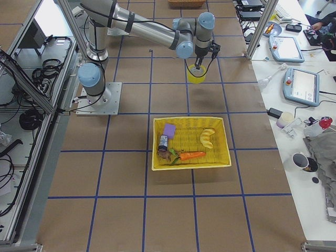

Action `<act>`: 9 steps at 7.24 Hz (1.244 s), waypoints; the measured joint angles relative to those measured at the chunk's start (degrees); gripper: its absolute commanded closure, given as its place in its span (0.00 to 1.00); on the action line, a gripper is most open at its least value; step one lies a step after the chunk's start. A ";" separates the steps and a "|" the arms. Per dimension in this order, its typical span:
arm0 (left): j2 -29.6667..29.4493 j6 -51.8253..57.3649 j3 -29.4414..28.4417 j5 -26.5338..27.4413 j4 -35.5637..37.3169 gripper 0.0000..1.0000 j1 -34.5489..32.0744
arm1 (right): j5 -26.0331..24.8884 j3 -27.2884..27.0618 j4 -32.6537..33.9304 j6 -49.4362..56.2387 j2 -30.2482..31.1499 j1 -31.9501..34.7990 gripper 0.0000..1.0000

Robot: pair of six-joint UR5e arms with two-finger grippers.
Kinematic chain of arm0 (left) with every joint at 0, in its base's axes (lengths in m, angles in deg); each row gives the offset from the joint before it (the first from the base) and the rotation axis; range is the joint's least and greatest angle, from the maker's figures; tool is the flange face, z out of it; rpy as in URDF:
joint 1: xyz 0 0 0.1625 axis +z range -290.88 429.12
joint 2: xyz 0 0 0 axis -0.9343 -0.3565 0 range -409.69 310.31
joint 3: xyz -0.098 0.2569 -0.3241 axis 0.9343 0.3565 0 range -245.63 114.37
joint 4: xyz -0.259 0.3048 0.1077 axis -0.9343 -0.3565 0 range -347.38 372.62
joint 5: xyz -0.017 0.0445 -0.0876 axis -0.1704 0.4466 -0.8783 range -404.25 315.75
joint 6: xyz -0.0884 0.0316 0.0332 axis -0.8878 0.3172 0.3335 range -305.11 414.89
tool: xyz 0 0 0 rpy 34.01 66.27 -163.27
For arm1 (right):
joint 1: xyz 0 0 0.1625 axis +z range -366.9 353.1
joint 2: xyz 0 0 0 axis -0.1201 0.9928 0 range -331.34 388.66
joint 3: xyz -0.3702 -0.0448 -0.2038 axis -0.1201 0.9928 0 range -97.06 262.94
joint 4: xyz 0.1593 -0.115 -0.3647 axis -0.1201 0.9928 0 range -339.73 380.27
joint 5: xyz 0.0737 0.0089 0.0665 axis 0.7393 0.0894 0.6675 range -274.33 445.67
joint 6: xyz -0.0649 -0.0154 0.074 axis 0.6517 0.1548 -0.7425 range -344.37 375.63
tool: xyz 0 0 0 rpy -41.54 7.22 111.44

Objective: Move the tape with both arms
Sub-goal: 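Carry the tape roll with the right gripper to the table center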

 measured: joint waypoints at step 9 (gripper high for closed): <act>0.00 0.00 0.00 0.00 0.00 0.00 0.02 | 0.80 9.81 6.77 -31.34 -15.32 19.99 0.65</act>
